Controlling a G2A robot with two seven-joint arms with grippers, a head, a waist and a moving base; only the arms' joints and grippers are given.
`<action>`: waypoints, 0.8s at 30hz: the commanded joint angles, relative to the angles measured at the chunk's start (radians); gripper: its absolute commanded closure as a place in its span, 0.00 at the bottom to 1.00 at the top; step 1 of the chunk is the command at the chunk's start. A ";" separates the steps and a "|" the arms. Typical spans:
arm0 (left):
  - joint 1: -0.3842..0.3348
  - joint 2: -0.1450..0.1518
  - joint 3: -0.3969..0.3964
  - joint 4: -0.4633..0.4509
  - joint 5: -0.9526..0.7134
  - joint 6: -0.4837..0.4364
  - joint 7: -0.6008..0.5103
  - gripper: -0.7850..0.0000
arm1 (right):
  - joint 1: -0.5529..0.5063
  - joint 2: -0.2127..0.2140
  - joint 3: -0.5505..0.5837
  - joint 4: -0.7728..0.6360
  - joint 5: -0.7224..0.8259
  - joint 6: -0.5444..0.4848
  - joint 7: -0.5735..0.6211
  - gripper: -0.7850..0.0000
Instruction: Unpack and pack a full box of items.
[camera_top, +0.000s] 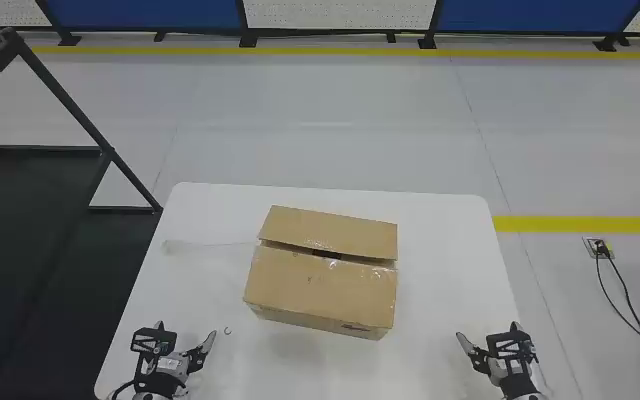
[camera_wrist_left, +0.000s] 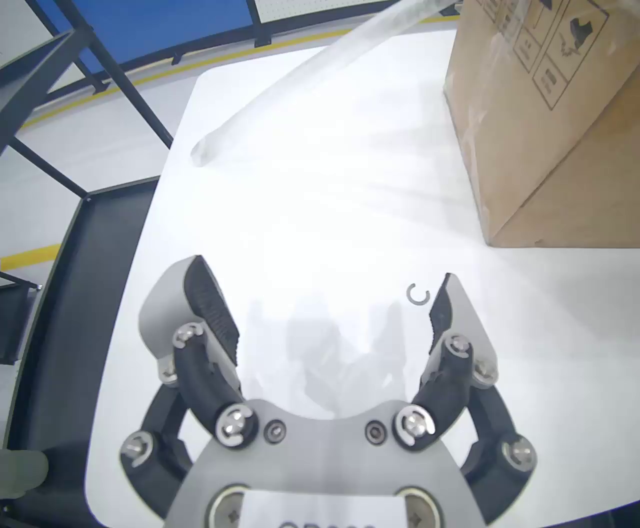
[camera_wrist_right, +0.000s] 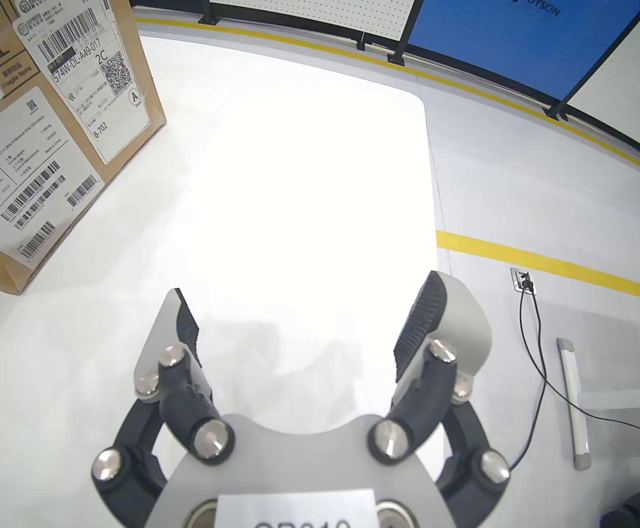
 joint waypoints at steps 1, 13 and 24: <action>0.000 0.000 0.000 0.000 0.000 0.000 0.000 0.00 | 0.000 0.000 0.000 0.000 0.000 0.000 0.000 0.00; -0.003 -0.001 -0.003 -0.001 -0.016 -0.015 0.015 0.00 | -0.002 0.000 -0.003 -0.004 0.000 -0.023 -0.006 0.00; -0.002 -0.002 -0.052 -0.049 -0.035 -0.071 0.162 0.00 | -0.020 0.000 -0.004 -0.145 0.058 -0.150 0.015 0.00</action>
